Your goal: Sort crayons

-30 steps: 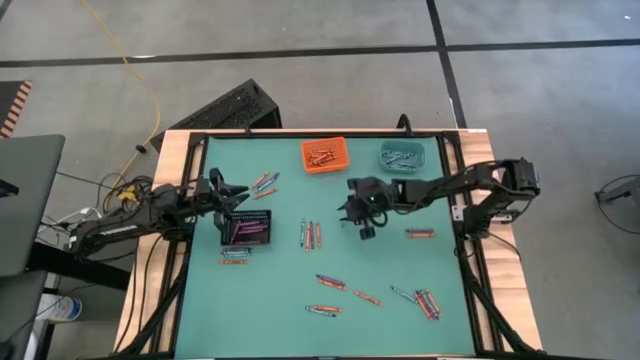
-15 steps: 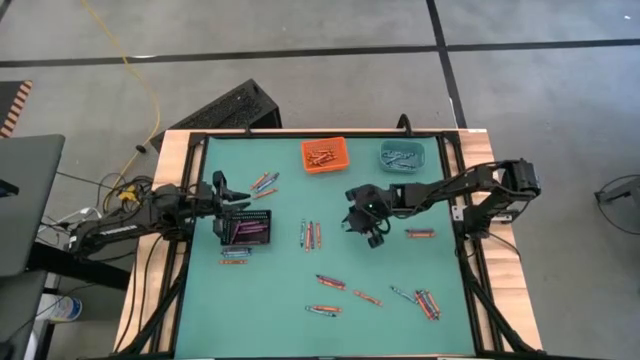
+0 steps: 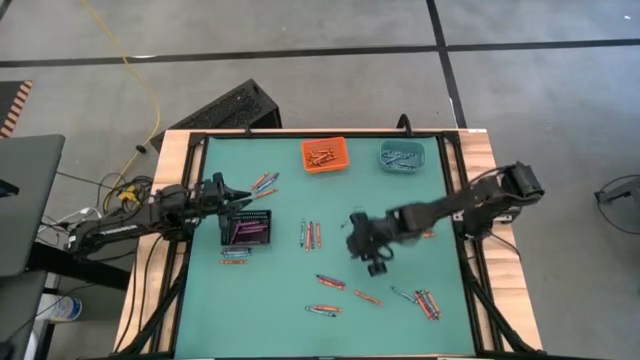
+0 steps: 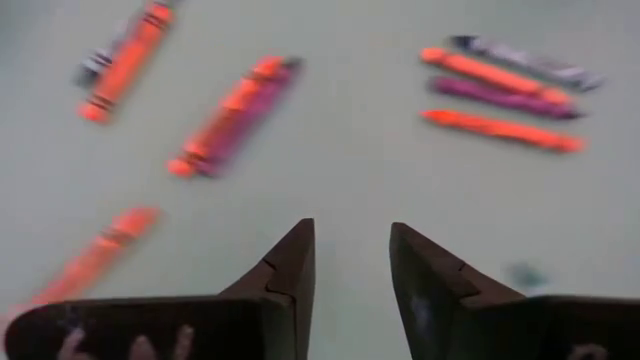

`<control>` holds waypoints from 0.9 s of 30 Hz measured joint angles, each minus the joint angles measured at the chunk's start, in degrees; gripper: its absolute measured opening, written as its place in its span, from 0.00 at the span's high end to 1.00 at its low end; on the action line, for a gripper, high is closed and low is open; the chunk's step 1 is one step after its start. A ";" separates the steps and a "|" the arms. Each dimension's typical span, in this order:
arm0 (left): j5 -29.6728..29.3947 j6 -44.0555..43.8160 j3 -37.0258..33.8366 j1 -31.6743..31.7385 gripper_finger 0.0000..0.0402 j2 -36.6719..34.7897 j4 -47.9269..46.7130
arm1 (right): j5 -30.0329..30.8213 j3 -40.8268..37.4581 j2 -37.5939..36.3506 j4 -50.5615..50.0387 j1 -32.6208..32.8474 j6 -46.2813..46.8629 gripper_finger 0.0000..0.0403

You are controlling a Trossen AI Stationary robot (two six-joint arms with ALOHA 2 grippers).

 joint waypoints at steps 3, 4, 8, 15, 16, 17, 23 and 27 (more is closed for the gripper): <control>-0.41 0.35 0.00 0.00 0.78 0.00 0.05 | 3.24 0.79 0.00 -0.79 7.70 10.81 0.70; -0.41 0.35 0.00 0.00 0.78 0.00 0.05 | 4.29 1.07 0.00 -0.79 10.11 14.29 0.70; -0.41 0.02 0.00 0.00 0.78 0.00 0.05 | 10.88 1.75 0.00 -0.63 18.18 29.37 0.70; -0.41 0.20 0.02 0.00 0.78 0.00 0.05 | 19.46 1.75 1.26 -1.33 26.69 45.46 0.70; -0.41 0.19 0.00 0.00 0.78 0.00 0.03 | 20.95 1.75 1.92 -1.33 27.66 45.67 0.70; -0.41 0.18 0.00 0.00 0.78 0.00 0.03 | 22.24 1.75 2.67 -1.25 28.54 45.69 0.70; -0.41 0.11 0.02 0.00 0.78 0.00 0.03 | 23.57 4.52 7.97 -3.37 29.60 46.77 0.70; -0.41 0.09 0.02 0.00 0.78 0.00 0.03 | 22.55 8.21 11.19 -11.38 28.71 52.93 0.70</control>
